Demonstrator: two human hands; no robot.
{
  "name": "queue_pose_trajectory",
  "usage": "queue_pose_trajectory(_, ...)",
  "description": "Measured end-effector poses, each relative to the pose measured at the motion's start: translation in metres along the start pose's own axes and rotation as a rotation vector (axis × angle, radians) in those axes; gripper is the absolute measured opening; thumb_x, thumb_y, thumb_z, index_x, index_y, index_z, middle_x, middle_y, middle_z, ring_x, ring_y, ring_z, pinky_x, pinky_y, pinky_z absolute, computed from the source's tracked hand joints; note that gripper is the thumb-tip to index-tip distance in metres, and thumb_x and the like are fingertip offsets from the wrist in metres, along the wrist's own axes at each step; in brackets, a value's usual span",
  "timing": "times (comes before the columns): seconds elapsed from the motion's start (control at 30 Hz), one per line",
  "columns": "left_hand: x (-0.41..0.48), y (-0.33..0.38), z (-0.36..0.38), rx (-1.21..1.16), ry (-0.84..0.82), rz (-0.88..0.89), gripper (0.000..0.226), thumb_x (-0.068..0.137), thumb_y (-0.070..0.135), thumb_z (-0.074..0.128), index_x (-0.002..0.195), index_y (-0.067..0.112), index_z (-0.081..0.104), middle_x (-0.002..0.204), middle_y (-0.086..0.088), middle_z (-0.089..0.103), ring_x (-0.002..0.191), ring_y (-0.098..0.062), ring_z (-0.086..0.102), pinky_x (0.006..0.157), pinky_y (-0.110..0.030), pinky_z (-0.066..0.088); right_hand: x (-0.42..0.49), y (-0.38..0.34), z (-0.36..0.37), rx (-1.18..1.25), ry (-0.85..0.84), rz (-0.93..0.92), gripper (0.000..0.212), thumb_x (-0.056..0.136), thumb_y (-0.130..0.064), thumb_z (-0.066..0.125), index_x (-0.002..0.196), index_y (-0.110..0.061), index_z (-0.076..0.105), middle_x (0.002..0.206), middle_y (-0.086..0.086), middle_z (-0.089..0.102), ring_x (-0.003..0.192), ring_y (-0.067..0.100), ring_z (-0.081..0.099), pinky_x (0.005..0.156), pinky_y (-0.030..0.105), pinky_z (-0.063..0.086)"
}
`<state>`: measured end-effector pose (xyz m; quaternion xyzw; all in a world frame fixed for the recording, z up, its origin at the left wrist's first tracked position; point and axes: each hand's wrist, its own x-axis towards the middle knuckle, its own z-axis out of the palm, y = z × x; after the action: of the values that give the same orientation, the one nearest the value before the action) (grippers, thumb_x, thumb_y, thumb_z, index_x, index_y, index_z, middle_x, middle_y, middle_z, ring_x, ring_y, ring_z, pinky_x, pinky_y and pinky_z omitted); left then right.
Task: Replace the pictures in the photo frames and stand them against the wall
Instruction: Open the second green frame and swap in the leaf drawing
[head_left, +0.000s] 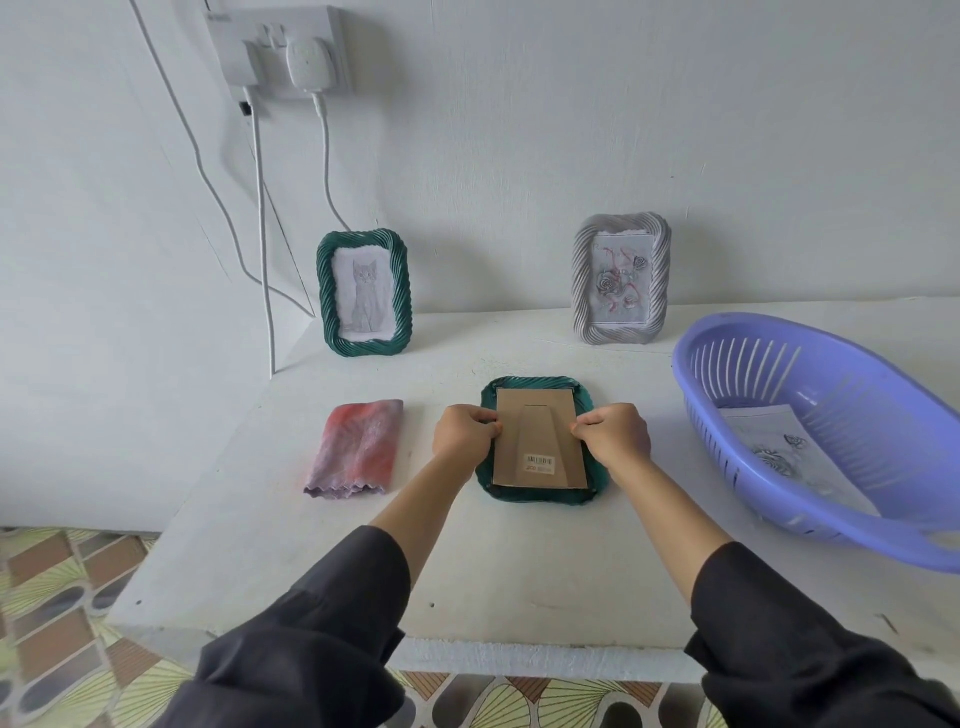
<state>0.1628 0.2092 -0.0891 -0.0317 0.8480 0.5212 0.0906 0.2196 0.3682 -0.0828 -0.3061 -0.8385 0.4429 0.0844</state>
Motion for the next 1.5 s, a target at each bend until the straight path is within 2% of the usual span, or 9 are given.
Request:
queue_pose_trajectory(0.47,-0.001,0.0,-0.002,0.086,-0.016,0.035,0.029,0.085,0.018,0.065,0.114,0.013,0.066,0.113,-0.005,0.065,0.104,-0.023,0.06,0.09,-0.036,0.051,0.001,0.004,-0.008,-0.097,-0.06,-0.112,0.021,0.085,-0.025,0.064,0.098,-0.01,0.071,0.11,0.008,0.069,0.104,0.026,0.061,0.084,0.031,0.048)
queue_pose_trajectory(0.57,-0.001,0.005,-0.015,0.243,-0.052,0.205,0.028,0.079,0.021,0.072,0.105,0.011,0.069,0.105,-0.001,0.061,0.1,-0.019,0.056,0.086,-0.032,0.047,-0.005,0.004,-0.022,-0.28,-0.086,-0.264,0.022,0.079,-0.028,0.07,0.097,-0.014,0.07,0.1,0.002,0.063,0.1,0.021,0.059,0.082,0.03,0.046)
queue_pose_trajectory(0.7,-0.009,0.015,-0.038,0.432,-0.439,0.346,0.011,0.071,0.013,0.079,0.081,0.011,0.075,0.071,0.011,0.063,0.064,0.001,0.055,0.071,-0.02,0.044,-0.02,0.002,-0.042,-0.375,-0.466,-0.388,0.022,0.072,-0.017,0.078,0.093,-0.012,0.073,0.073,-0.014,0.056,0.066,0.0,0.051,0.057,0.012,0.035)
queue_pose_trajectory(0.83,-0.014,0.015,-0.047,0.631,-0.612,0.396,0.02,0.068,0.014,0.081,0.087,0.011,0.076,0.085,0.005,0.065,0.08,-0.006,0.057,0.078,-0.016,0.043,-0.022,0.005,-0.045,-0.447,-0.502,-0.449,0.035,0.069,-0.019,0.081,0.102,-0.014,0.072,0.073,-0.019,0.051,0.065,-0.003,0.046,0.056,0.012,0.032)
queue_pose_trajectory(0.93,-0.015,0.014,-0.048,0.697,-0.63,0.466,0.024,0.067,0.017,0.082,0.089,0.012,0.076,0.096,0.001,0.064,0.091,-0.012,0.057,0.09,-0.027,0.043,-0.021,0.009,-0.043,-0.459,-0.487,-0.485,0.034,0.07,-0.02,0.08,0.103,-0.014,0.072,0.079,-0.017,0.055,0.07,-0.003,0.049,0.06,0.011,0.034)
queue_pose_trajectory(1.07,-0.018,0.014,-0.05,0.711,-0.594,0.508,0.022,0.067,0.018,0.082,0.086,0.01,0.077,0.101,-0.004,0.068,0.092,-0.016,0.06,0.09,-0.029,0.045,-0.021,0.013,-0.043,-0.535,-0.486,-0.549,0.028,0.076,-0.023,0.075,0.102,-0.015,0.072,0.092,-0.008,0.061,0.087,0.012,0.059,0.075,0.021,0.043)
queue_pose_trajectory(1.2,-0.02,0.014,-0.05,0.712,-0.562,0.514,0.02,0.068,0.02,0.082,0.084,0.01,0.077,0.101,-0.002,0.069,0.089,-0.012,0.06,0.079,-0.01,0.039,-0.024,0.013,-0.046,-0.655,-0.497,-0.664,0.022,0.083,-0.029,0.067,0.1,-0.015,0.072,0.099,-0.002,0.064,0.092,0.02,0.061,0.081,0.037,0.049)
queue_pose_trajectory(1.37,-0.023,0.015,-0.049,0.768,-0.532,0.561,0.014,0.071,0.022,0.078,0.083,0.015,0.077,0.102,0.002,0.069,0.092,-0.011,0.06,0.073,-0.006,0.034,-0.028,0.014,-0.048,-0.767,-0.452,-0.807,0.029,0.09,-0.036,0.056,0.109,-0.018,0.07,0.106,0.0,0.062,0.098,0.017,0.056,0.077,0.027,0.04)
queue_pose_trajectory(1.5,-0.026,0.012,-0.047,0.788,-0.511,0.609,0.008,0.071,0.02,0.074,0.078,0.016,0.077,0.096,0.006,0.067,0.075,0.0,0.054,0.067,-0.003,0.035,-0.028,0.019,-0.046,-0.82,-0.404,-0.887,0.033,0.093,-0.039,0.049,0.11,-0.02,0.069,0.105,0.002,0.063,0.099,0.018,0.055,0.084,0.027,0.04)
